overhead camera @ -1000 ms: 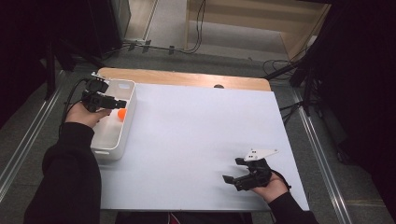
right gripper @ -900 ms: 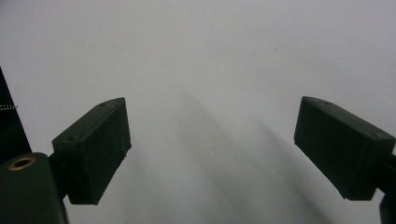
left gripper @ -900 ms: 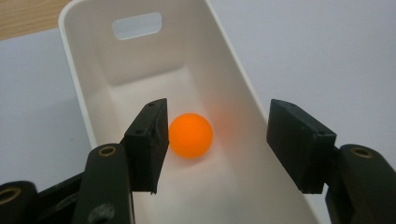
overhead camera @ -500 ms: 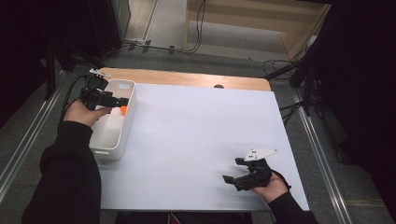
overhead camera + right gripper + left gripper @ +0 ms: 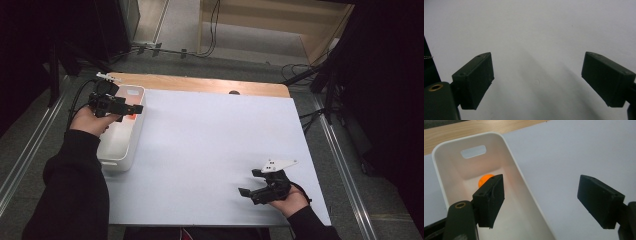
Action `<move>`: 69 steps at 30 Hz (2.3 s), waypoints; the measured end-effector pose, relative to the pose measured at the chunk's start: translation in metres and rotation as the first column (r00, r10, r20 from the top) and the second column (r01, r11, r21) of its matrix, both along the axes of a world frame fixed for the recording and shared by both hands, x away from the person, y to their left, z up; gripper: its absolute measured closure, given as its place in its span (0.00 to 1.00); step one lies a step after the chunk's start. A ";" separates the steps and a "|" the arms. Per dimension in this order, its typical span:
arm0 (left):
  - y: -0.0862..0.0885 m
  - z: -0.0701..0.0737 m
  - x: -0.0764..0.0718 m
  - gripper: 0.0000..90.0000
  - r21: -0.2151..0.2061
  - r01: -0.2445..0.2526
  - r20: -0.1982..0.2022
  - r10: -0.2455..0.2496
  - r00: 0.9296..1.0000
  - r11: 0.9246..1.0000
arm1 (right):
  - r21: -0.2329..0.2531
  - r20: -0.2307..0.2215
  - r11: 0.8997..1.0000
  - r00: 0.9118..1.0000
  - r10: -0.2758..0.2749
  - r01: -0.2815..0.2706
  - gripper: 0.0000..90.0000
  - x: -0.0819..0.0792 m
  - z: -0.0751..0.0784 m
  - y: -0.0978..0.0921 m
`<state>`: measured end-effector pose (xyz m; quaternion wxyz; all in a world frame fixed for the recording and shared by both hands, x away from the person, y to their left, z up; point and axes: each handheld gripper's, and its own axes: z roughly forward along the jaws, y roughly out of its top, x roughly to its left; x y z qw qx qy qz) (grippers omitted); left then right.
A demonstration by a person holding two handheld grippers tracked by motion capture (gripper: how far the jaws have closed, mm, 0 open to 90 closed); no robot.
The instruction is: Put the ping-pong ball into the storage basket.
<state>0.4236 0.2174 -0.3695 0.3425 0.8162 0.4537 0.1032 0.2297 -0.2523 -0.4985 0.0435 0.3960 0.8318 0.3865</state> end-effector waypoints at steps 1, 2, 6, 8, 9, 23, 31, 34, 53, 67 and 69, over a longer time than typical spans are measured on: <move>-0.002 0.000 -0.001 0.25 -0.007 0.009 -0.003 -0.009 1.000 1.000 | 0.000 0.000 1.000 1.000 0.002 -0.002 0.11 0.000 0.000 0.000; -0.002 0.000 -0.001 0.25 -0.007 0.009 -0.003 -0.009 1.000 1.000 | 0.000 0.000 1.000 1.000 0.002 -0.002 0.11 0.000 0.000 0.000; -0.010 0.001 -0.004 0.25 -0.006 0.032 0.005 -0.032 0.999 0.999 | -0.001 -0.001 1.000 1.000 0.002 -0.002 0.11 0.000 0.000 0.000; -0.013 0.001 -0.004 0.25 -0.013 0.046 0.003 -0.046 0.999 0.999 | -0.001 0.000 1.000 1.000 0.001 -0.001 0.11 0.000 0.000 0.000; -0.013 0.001 -0.004 0.25 -0.013 0.046 0.003 -0.046 0.999 0.999 | -0.001 0.000 1.000 1.000 0.001 -0.001 0.11 0.000 0.000 0.000; -0.038 -0.001 -0.013 0.25 -0.023 0.168 0.019 -0.168 0.986 0.986 | 0.001 -0.005 1.000 1.000 0.000 0.000 0.11 0.000 0.000 -0.001; -0.045 -0.007 -0.013 0.25 -0.036 0.181 0.015 -0.181 0.983 0.983 | -0.002 -0.004 1.000 1.000 0.000 0.000 0.11 0.000 0.000 0.000; -0.046 -0.007 -0.015 0.25 -0.046 0.186 0.019 -0.185 0.983 0.981 | 0.000 0.001 1.000 1.000 0.001 -0.001 0.11 0.000 0.000 -0.001; -0.064 -0.017 -0.036 0.25 -0.027 0.236 0.036 -0.235 0.971 0.971 | -0.006 -0.006 1.000 1.000 -0.007 0.007 0.11 0.000 0.000 -0.001; -0.070 -0.026 -0.053 0.25 -0.037 0.269 0.024 -0.268 0.963 0.963 | -0.004 0.017 1.000 1.000 -0.014 0.014 0.11 0.000 0.001 -0.002; -0.071 -0.026 -0.054 0.25 -0.032 0.274 0.020 -0.273 0.962 0.961 | -0.005 0.017 1.000 1.000 -0.013 0.013 0.11 0.000 0.001 -0.002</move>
